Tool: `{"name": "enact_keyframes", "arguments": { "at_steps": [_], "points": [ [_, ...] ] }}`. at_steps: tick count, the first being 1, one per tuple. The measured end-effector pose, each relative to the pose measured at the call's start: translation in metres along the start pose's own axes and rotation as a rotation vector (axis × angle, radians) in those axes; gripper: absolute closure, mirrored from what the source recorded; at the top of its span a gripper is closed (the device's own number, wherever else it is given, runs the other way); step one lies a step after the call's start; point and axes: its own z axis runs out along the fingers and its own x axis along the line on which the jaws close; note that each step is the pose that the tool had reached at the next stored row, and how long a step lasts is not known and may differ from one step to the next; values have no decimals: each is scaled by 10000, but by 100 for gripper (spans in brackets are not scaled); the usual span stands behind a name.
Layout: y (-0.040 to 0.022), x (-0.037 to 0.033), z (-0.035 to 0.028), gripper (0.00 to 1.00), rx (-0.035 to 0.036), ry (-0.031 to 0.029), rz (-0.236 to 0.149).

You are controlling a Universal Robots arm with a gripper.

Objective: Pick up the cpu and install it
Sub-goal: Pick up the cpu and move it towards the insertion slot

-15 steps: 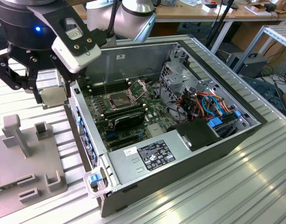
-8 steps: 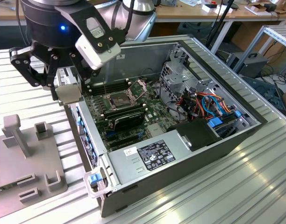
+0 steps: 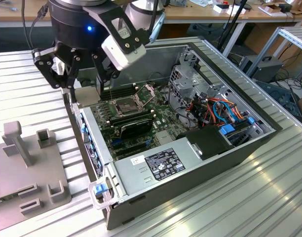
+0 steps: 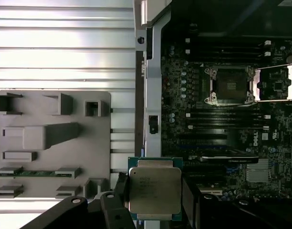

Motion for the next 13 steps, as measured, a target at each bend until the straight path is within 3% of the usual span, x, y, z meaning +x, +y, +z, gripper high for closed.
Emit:
{"name": "enact_keyframes", "arguments": {
  "at_steps": [4,7,13],
  "points": [
    [0,-132,1,46,0,0,-1],
    [0,-305,4,46,-1,0,-1],
    [0,-524,7,46,0,0,-2]
  ]
}}
